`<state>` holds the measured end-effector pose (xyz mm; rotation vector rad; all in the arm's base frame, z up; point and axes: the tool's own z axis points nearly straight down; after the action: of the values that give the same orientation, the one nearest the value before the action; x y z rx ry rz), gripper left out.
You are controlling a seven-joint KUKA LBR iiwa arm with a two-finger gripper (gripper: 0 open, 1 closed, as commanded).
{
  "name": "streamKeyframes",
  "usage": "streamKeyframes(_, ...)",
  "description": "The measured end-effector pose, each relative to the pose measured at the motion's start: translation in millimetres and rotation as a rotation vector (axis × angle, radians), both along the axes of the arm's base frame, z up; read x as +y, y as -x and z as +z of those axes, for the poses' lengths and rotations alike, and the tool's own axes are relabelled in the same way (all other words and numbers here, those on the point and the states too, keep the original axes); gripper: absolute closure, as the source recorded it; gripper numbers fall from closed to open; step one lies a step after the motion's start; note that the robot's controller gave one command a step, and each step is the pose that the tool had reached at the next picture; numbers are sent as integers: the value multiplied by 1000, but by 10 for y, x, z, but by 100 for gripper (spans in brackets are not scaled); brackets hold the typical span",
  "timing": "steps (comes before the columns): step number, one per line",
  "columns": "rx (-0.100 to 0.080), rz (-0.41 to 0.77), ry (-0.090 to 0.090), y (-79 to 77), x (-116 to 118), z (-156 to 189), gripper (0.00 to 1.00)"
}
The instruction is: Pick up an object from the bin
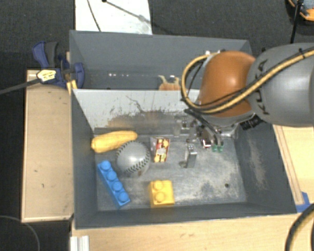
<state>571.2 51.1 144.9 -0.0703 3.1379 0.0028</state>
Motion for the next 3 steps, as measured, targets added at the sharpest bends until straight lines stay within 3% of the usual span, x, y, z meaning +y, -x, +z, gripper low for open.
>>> streamKeyframes(1, -2, 187, 2, -107, 23, -46, 0)
streamKeyframes(2, 0, 75, 1, -167, 140, -197, 0)
streamKeyframes(3, 0, 97, 1, -164, 211, -381, 0)
